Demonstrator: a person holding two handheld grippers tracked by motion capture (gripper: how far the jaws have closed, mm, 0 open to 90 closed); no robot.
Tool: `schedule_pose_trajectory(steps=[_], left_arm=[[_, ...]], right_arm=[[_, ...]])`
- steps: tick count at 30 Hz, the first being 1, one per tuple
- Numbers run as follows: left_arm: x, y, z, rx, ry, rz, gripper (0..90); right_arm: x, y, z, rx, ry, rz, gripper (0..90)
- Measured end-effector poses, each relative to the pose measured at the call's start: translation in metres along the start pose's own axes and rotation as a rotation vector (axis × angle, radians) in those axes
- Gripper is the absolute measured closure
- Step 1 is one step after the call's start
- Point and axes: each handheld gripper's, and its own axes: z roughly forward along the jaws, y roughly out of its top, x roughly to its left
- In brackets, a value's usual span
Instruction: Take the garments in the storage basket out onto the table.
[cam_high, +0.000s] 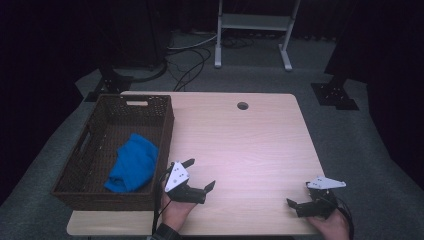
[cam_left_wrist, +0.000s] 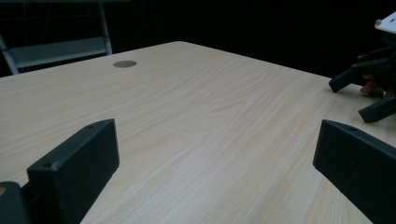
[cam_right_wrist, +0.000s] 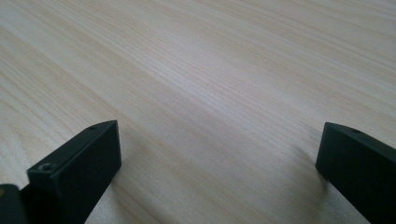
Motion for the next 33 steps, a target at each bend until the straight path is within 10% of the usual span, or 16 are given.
schedule_pose_trajectory(steps=[33], left_arm=[[0.008, 0.018, -0.011, -0.028, 0.019, -0.005, 0.1]], right_arm=[[0.0, 0.0, 0.0, 0.0, -0.002, 0.002, 0.0]])
